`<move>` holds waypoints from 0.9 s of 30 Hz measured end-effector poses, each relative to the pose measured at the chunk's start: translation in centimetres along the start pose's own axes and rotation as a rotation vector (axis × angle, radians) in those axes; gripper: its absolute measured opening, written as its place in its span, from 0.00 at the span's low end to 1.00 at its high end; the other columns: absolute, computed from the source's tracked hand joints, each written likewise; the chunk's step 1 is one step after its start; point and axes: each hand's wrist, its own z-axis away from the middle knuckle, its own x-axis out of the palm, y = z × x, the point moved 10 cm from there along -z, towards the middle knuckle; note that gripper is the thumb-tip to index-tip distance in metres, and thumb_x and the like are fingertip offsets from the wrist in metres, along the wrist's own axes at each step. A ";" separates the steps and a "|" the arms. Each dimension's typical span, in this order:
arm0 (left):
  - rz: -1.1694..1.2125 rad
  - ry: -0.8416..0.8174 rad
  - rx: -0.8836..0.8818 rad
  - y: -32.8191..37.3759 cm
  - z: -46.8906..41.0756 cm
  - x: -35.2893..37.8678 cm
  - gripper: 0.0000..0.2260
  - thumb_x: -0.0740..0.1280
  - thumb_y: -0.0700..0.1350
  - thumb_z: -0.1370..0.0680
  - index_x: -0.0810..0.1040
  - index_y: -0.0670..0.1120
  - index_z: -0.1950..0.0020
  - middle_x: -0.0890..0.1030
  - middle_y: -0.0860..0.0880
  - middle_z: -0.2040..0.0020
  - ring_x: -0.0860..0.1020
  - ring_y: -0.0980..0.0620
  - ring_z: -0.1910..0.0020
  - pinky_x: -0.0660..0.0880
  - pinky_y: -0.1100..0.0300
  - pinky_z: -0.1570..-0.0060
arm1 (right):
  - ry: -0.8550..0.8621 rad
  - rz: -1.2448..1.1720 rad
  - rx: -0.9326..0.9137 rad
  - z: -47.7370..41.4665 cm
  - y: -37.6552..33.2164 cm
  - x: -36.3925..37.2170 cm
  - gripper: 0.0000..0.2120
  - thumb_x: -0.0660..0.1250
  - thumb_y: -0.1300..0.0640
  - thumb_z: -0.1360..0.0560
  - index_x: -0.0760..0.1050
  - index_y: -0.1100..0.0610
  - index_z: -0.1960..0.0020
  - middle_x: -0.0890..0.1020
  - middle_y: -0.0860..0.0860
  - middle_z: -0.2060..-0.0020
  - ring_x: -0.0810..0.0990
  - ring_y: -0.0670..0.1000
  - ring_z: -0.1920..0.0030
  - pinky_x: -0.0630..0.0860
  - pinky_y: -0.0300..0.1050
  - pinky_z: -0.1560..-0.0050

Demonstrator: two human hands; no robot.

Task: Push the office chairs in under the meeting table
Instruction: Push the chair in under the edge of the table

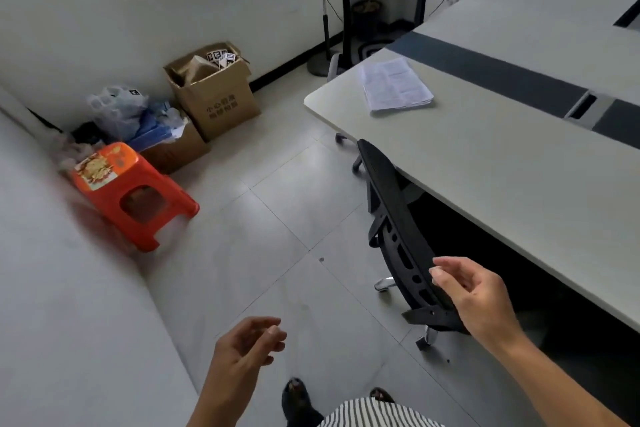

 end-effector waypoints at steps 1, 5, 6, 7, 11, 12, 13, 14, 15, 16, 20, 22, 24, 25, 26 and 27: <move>-0.010 -0.018 -0.004 0.0 -1.7 -0.2 0.10 0.70 0.48 0.29 0.81 0.42 0.54 0.86 0.44 0.61 0.83 0.45 0.60 0.78 0.56 0.62 | 0.041 0.045 0.000 -1.2 -0.3 0.4 0.08 0.70 0.56 0.27 0.80 0.52 0.47 0.85 0.46 0.56 0.83 0.43 0.55 0.76 0.36 0.52; -0.056 -0.134 0.018 1.4 -9.1 -1.1 0.02 0.68 0.39 0.25 0.81 0.42 0.54 0.85 0.44 0.61 0.83 0.44 0.60 0.77 0.56 0.62 | 0.151 0.214 0.108 -5.4 0.5 2.9 0.15 0.67 0.51 0.26 0.75 0.49 0.39 0.81 0.47 0.45 0.79 0.47 0.44 0.75 0.48 0.41; -0.063 -0.164 0.029 2.1 -10.9 -1.4 0.02 0.69 0.39 0.25 0.81 0.42 0.55 0.85 0.44 0.61 0.83 0.45 0.61 0.77 0.55 0.61 | 0.147 0.255 0.165 -6.2 1.1 3.9 0.18 0.66 0.48 0.25 0.73 0.49 0.36 0.79 0.48 0.41 0.77 0.49 0.40 0.73 0.51 0.38; -0.071 -0.192 0.037 2.8 -12.8 -1.7 0.03 0.70 0.41 0.26 0.81 0.43 0.55 0.85 0.44 0.61 0.83 0.46 0.61 0.77 0.55 0.61 | 0.136 0.301 0.235 -6.9 1.9 4.9 0.21 0.63 0.45 0.24 0.70 0.49 0.33 0.77 0.50 0.37 0.75 0.51 0.37 0.71 0.52 0.37; -0.148 -0.318 0.080 5.8 -19.6 -2.4 0.02 0.69 0.40 0.26 0.81 0.45 0.56 0.85 0.45 0.61 0.83 0.45 0.60 0.77 0.54 0.60 | 0.132 0.596 0.441 -8.3 3.3 7.8 0.29 0.48 0.35 0.23 0.62 0.47 0.27 0.70 0.48 0.29 0.69 0.53 0.31 0.65 0.54 0.34; -0.176 -0.358 0.094 6.5 -21.1 -2.2 0.03 0.68 0.40 0.25 0.81 0.45 0.56 0.85 0.45 0.61 0.82 0.45 0.60 0.76 0.54 0.59 | 0.143 0.654 0.447 -8.4 3.1 8.1 0.30 0.45 0.34 0.23 0.62 0.46 0.27 0.70 0.46 0.29 0.69 0.52 0.31 0.65 0.53 0.34; -0.205 -0.403 0.107 7.3 -22.3 -1.8 0.03 0.68 0.40 0.25 0.81 0.46 0.55 0.85 0.44 0.60 0.82 0.45 0.59 0.76 0.55 0.59 | 0.155 0.688 0.449 -8.2 2.8 8.2 0.29 0.45 0.34 0.23 0.63 0.46 0.27 0.70 0.45 0.29 0.69 0.51 0.31 0.66 0.51 0.35; -0.241 -0.450 0.120 7.9 -23.5 -1.1 0.03 0.68 0.41 0.25 0.81 0.46 0.55 0.85 0.43 0.60 0.82 0.46 0.59 0.77 0.57 0.59 | 0.166 0.707 0.452 -7.9 2.6 8.3 0.29 0.45 0.35 0.23 0.63 0.45 0.27 0.70 0.44 0.29 0.70 0.50 0.31 0.67 0.50 0.35; -0.286 -0.501 0.138 8.6 -24.5 -0.2 0.03 0.68 0.42 0.25 0.81 0.47 0.55 0.85 0.44 0.59 0.82 0.48 0.58 0.77 0.59 0.58 | 0.174 0.713 0.458 -7.4 2.4 8.3 0.28 0.45 0.35 0.23 0.64 0.44 0.28 0.70 0.43 0.29 0.70 0.50 0.31 0.67 0.49 0.36; -0.336 -0.556 0.164 9.2 -25.3 1.0 0.03 0.68 0.43 0.25 0.81 0.48 0.54 0.85 0.45 0.59 0.82 0.50 0.58 0.77 0.59 0.57 | 0.184 0.714 0.462 -7.0 2.2 8.3 0.27 0.46 0.36 0.23 0.64 0.43 0.28 0.70 0.43 0.29 0.70 0.49 0.31 0.68 0.48 0.36; -0.542 -0.744 0.330 11.3 -27.0 7.4 0.04 0.67 0.48 0.24 0.80 0.51 0.51 0.83 0.54 0.55 0.81 0.58 0.56 0.79 0.61 0.54 | 0.188 0.728 0.478 -4.9 1.8 8.3 0.23 0.49 0.38 0.21 0.64 0.40 0.28 0.68 0.41 0.28 0.69 0.47 0.30 0.65 0.45 0.35; -0.620 -0.767 0.465 12.4 -27.0 10.6 0.06 0.67 0.50 0.24 0.79 0.51 0.49 0.82 0.55 0.52 0.79 0.59 0.53 0.78 0.60 0.52 | 0.171 0.742 0.468 -3.8 2.4 8.5 0.26 0.47 0.35 0.23 0.63 0.40 0.28 0.68 0.40 0.28 0.67 0.45 0.30 0.64 0.45 0.34; -0.713 -0.756 0.635 13.2 -26.4 13.4 0.09 0.66 0.51 0.24 0.78 0.51 0.47 0.78 0.57 0.48 0.76 0.57 0.48 0.75 0.59 0.48 | 0.147 0.742 0.430 -2.6 3.2 8.8 0.34 0.39 0.29 0.28 0.63 0.39 0.28 0.67 0.39 0.28 0.65 0.42 0.29 0.62 0.45 0.32; -0.767 -0.736 0.738 13.4 -26.1 14.6 0.09 0.66 0.51 0.24 0.78 0.50 0.47 0.76 0.57 0.47 0.74 0.57 0.47 0.72 0.60 0.47 | 0.142 0.731 0.405 -2.0 3.6 8.8 0.39 0.34 0.26 0.31 0.63 0.39 0.29 0.67 0.38 0.29 0.65 0.41 0.29 0.63 0.45 0.32; -0.817 -0.709 0.843 13.6 -25.6 15.7 0.09 0.66 0.51 0.24 0.78 0.50 0.47 0.76 0.56 0.47 0.72 0.55 0.46 0.69 0.61 0.47 | 0.150 0.717 0.389 -1.4 4.0 8.7 0.42 0.31 0.25 0.33 0.65 0.39 0.30 0.69 0.37 0.30 0.65 0.40 0.29 0.64 0.45 0.32; -0.869 -0.687 0.927 13.4 -25.2 16.6 0.08 0.65 0.51 0.25 0.79 0.50 0.48 0.76 0.55 0.47 0.72 0.54 0.46 0.67 0.61 0.47 | 0.178 0.710 0.385 -0.8 4.4 8.3 0.43 0.31 0.25 0.33 0.69 0.39 0.32 0.72 0.37 0.32 0.68 0.39 0.31 0.66 0.45 0.34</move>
